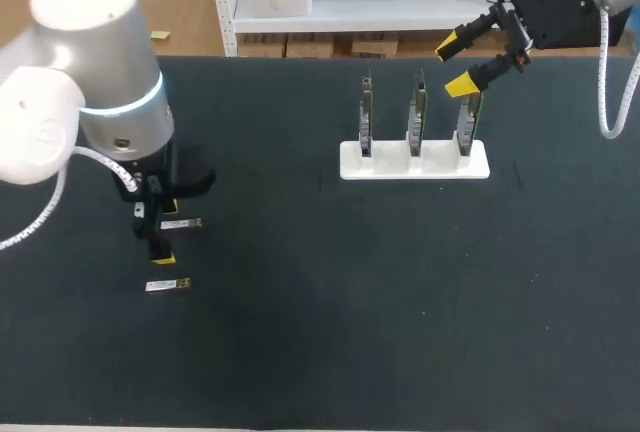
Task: Pick up the optical module with the left hand, and insert it into the network port with the right hand.
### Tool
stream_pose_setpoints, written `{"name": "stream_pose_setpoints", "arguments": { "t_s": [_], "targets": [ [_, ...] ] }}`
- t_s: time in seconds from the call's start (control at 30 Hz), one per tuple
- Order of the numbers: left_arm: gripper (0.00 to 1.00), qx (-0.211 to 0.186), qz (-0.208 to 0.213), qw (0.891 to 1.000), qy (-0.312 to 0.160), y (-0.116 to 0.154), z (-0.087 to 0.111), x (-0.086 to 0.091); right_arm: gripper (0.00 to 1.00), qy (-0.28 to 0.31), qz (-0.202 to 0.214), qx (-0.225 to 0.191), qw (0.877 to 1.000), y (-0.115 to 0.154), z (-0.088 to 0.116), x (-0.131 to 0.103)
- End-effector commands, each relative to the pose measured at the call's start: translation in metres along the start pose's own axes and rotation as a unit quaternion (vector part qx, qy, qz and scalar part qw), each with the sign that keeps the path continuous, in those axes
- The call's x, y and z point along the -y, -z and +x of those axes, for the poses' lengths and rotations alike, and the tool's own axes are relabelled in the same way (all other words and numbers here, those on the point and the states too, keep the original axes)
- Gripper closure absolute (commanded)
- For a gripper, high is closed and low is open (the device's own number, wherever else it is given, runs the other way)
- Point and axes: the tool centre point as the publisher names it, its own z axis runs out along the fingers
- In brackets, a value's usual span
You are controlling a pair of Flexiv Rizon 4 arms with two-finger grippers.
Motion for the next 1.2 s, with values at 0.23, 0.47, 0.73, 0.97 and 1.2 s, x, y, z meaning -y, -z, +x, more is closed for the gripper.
{"name": "stream_pose_setpoints", "arguments": {
  "t_s": [0.23, 0.47, 0.73, 0.97, 1.2],
  "targets": [
    [0.0, 0.001, 0.004, 1.0, 0.001, -0.004, -0.001, -0.004, 0.0, 0.0, 0.002, 0.0, 1.0, 0.0, 0.0, -0.002],
    [1.0, 0.006, 0.015, 1.0, -0.002, -0.006, -0.001, -0.003, 0.0, 0.0, 0.002, 0.0, 1.0, 0.0, 0.0, -0.002],
    [1.0, 0.004, 0.018, 1.0, -0.003, -0.007, 0.001, -0.004, 0.0, 0.0, 0.002, 0.0, 1.0, 0.0, 0.0, -0.002],
    [1.0, 0.01, 0.023, 1.0, -0.006, -0.006, -0.005, -0.005, 0.0, 0.0, 0.002, 0.0, 1.0, 0.0, 0.0, -0.002],
    [1.0, 0.052, 0.005, 0.999, 0.007, 0.015, -0.018, -0.015, 0.0, 0.0, 0.002, 0.0, 1.0, 0.0, 0.0, -0.002]
  ]
}}
